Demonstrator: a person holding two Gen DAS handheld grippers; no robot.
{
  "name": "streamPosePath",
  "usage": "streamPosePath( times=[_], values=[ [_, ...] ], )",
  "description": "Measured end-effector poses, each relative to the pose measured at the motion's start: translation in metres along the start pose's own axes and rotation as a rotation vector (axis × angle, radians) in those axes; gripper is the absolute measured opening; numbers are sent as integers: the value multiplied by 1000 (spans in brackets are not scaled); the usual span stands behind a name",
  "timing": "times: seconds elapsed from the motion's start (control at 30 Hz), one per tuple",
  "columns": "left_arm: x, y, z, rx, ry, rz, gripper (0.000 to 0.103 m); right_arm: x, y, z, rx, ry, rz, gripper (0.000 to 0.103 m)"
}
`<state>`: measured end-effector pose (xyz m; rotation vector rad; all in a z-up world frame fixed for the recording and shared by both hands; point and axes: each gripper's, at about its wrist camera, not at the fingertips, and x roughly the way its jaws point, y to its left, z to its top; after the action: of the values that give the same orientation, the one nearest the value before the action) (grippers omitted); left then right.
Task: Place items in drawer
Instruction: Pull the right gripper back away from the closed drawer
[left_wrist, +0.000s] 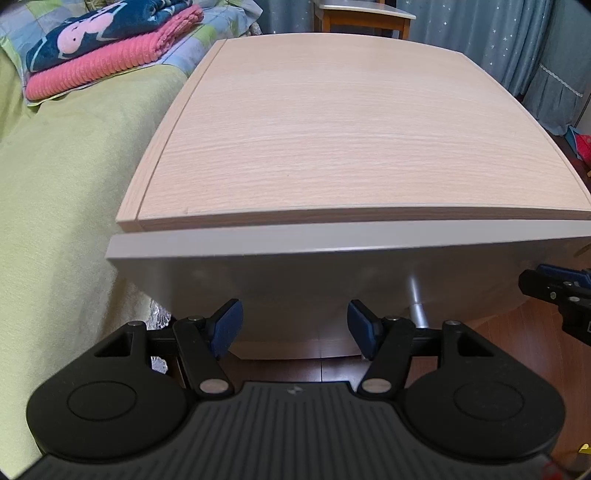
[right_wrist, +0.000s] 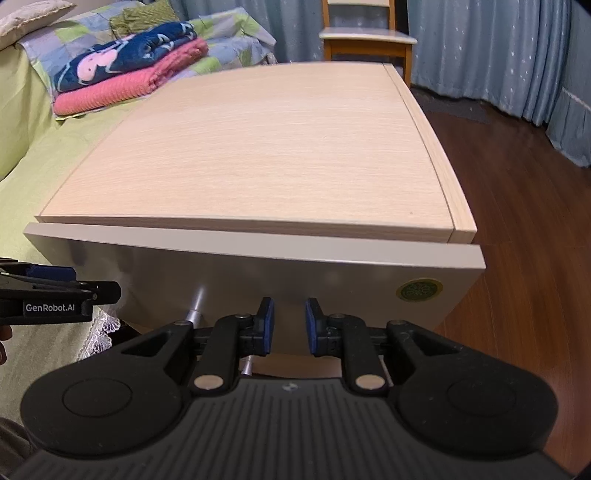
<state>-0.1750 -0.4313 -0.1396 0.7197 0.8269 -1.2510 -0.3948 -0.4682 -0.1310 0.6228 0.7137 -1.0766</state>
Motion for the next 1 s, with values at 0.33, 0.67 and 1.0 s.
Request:
streamPosePath(
  times=[0.33, 0.67, 1.0],
  values=[
    [-56, -8, -23, -47, -35, 56, 72, -42, -2, -24, 15, -11, 16, 70],
    [-129, -26, -45, -65, -134, 59, 91, -110, 4, -38, -24, -147, -15, 102],
    [-199, -31, -89, -107, -207, 33, 91, -171, 5, -60, -46, -254, -22, 102]
  ],
)
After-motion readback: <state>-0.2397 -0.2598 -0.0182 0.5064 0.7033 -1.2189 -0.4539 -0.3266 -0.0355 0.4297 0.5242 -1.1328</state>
